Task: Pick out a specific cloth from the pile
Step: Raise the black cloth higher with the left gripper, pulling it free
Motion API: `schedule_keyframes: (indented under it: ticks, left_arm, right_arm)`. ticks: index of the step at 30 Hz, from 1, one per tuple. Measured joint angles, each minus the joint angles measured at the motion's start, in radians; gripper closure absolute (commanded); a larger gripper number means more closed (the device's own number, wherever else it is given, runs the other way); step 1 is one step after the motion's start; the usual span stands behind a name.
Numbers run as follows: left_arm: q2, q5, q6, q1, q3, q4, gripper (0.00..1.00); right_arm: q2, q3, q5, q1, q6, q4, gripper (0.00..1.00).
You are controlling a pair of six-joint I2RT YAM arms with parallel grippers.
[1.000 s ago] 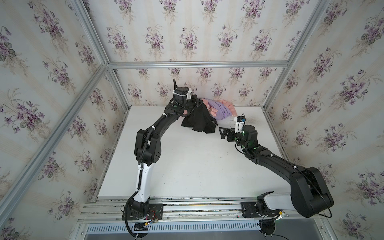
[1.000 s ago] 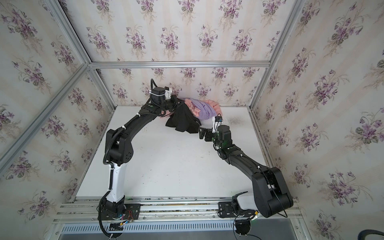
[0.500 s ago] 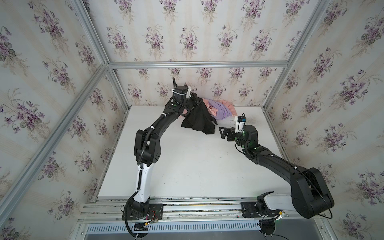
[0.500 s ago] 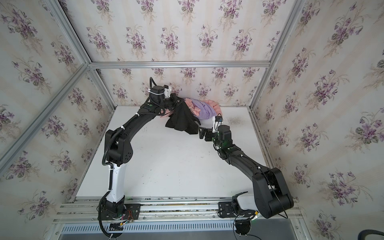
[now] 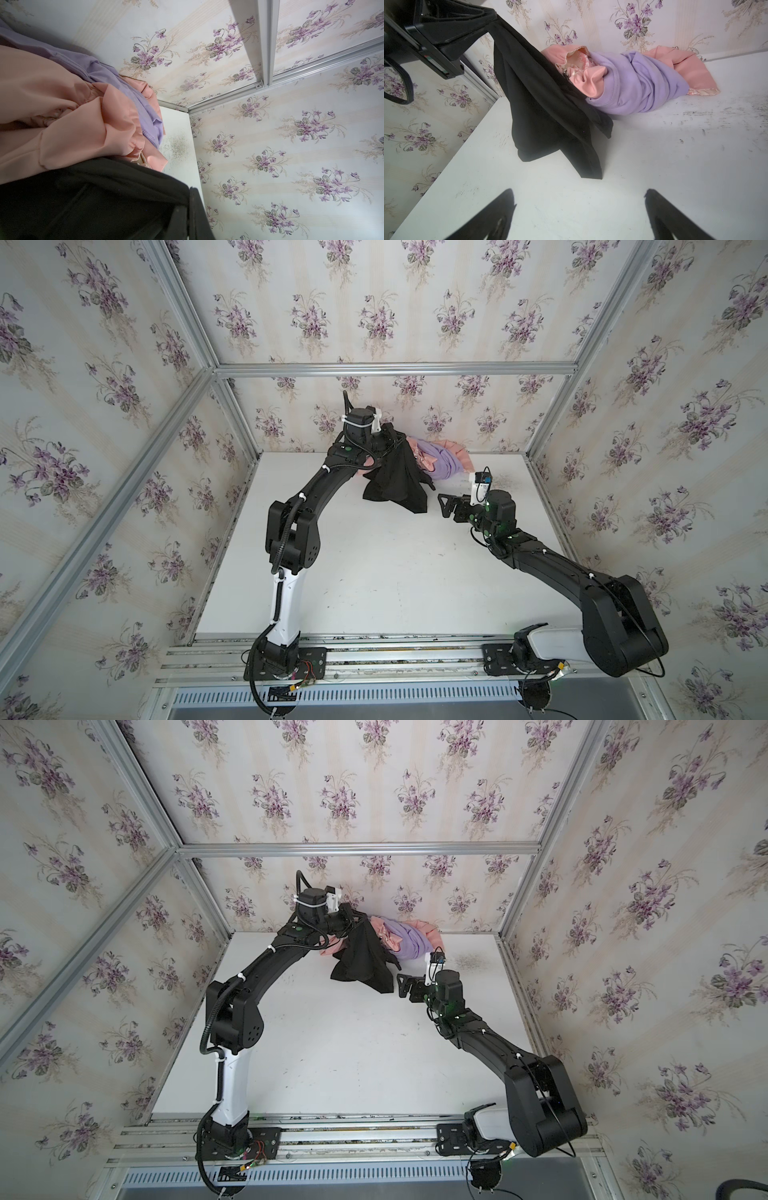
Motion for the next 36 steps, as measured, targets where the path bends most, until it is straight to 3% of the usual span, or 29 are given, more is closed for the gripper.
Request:
schedule_keyframes:
  ticks: [36]
  left_arm:
    - [-0.054, 0.0, 0.0, -0.001, -0.006, -0.003, 1.0]
  right_arm:
    - [-0.014, -0.002, 0.0, 0.0, 0.0, 0.0, 0.0]
